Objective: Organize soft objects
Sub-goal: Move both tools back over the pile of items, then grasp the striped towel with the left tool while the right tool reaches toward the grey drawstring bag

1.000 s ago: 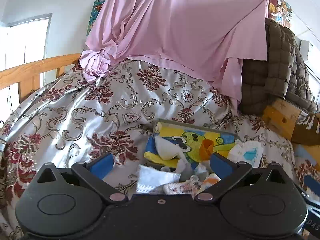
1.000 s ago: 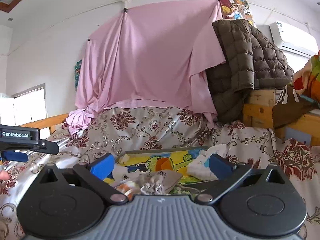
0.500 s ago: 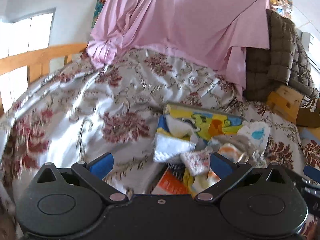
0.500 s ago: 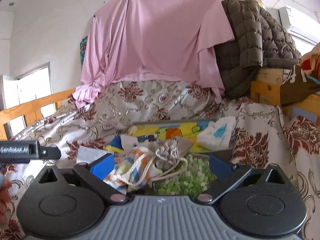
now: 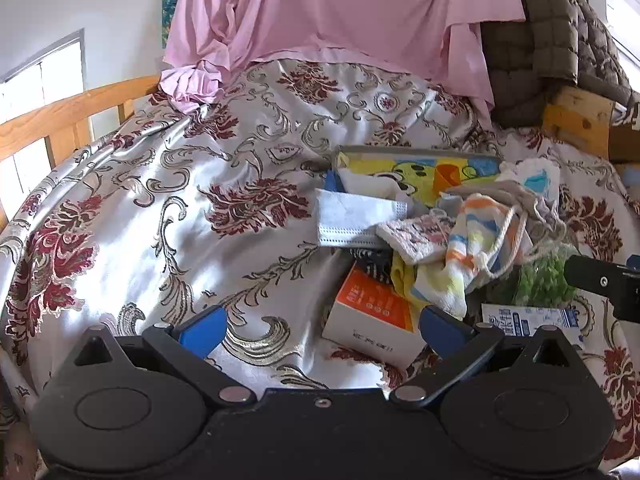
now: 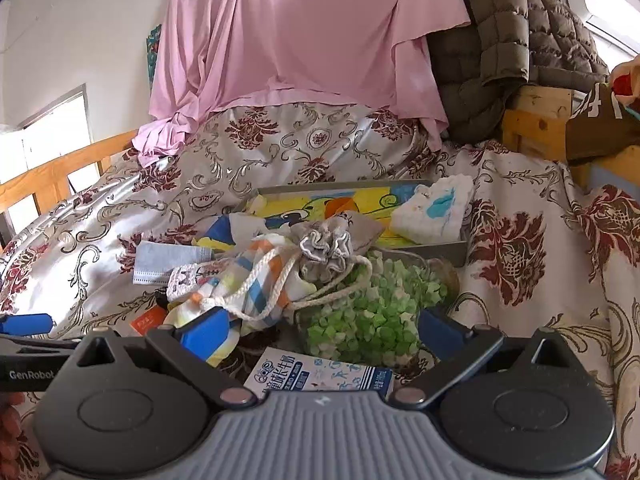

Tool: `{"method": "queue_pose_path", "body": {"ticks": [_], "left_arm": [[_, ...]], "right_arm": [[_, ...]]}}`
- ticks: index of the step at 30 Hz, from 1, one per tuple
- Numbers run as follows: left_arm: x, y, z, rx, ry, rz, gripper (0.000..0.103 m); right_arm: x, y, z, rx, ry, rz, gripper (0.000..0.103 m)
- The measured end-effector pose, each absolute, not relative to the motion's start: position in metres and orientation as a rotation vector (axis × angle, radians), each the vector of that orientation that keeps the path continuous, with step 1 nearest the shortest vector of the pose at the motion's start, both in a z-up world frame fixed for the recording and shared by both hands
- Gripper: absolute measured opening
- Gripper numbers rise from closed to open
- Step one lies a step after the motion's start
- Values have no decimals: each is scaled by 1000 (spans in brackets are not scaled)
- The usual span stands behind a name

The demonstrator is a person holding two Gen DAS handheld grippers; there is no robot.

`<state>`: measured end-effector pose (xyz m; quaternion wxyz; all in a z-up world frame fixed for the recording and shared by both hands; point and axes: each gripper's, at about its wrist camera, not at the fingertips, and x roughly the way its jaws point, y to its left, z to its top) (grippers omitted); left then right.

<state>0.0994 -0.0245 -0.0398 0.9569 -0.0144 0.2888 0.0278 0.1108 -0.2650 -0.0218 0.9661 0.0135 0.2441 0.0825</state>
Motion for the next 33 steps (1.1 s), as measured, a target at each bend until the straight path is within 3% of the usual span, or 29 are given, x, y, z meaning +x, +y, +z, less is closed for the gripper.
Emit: {"method": "queue_pose_path", "body": {"ticks": [33], "left_arm": [[116,-63,-48,9,578,-111,102]], "right_arm": [[123,-277,-20,120,521,185,103]]}}
